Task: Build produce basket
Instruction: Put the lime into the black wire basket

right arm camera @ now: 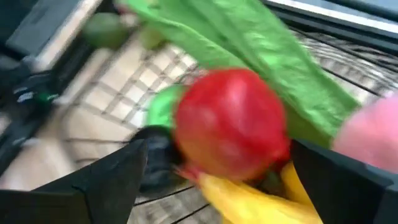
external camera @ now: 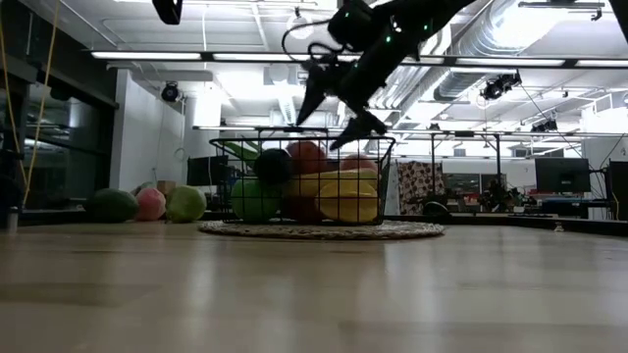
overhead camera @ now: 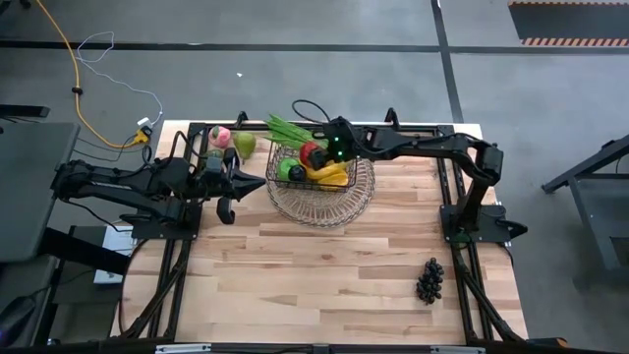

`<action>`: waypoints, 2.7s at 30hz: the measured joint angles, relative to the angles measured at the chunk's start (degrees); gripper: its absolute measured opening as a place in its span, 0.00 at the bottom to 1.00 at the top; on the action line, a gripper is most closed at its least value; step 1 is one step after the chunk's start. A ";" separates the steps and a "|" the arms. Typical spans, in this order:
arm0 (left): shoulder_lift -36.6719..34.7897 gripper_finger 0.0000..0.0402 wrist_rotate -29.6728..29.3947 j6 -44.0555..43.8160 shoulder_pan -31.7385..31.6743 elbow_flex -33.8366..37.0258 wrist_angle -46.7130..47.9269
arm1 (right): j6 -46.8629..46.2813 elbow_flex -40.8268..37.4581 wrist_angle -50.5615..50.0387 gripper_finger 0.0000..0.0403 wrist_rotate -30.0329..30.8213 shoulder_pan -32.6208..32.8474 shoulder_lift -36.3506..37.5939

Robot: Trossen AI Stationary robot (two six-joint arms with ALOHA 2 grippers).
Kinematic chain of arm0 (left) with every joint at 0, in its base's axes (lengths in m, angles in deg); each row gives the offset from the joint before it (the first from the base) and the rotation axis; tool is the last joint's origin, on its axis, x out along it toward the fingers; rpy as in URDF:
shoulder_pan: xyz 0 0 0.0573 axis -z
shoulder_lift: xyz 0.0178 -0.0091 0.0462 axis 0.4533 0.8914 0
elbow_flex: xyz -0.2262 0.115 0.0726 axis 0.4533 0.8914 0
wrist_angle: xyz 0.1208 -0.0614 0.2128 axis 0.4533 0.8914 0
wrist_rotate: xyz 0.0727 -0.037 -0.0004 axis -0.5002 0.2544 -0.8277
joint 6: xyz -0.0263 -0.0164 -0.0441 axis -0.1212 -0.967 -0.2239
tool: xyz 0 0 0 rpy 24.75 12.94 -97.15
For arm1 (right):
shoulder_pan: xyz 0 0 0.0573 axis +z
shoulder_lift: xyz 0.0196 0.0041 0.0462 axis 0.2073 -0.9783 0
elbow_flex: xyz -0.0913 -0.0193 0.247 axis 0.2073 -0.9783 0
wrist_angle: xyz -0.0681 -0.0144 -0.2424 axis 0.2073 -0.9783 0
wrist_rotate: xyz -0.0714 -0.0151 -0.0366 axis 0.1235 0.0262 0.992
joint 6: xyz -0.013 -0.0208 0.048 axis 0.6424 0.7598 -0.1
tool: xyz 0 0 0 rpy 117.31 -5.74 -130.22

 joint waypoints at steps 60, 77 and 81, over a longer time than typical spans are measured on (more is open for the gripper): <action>0.00 0.00 -1.48 -0.02 0.02 -0.02 1.14 | 29.54 -46.55 37.90 0.90 3.24 21.48 54.03; 0.00 0.20 -3.55 2.94 0.01 -0.02 1.29 | 29.94 -46.55 37.88 0.85 2.24 21.77 54.03; 0.00 0.24 -3.43 2.95 0.02 -0.02 1.31 | 29.17 -46.55 37.46 0.68 2.17 21.77 54.03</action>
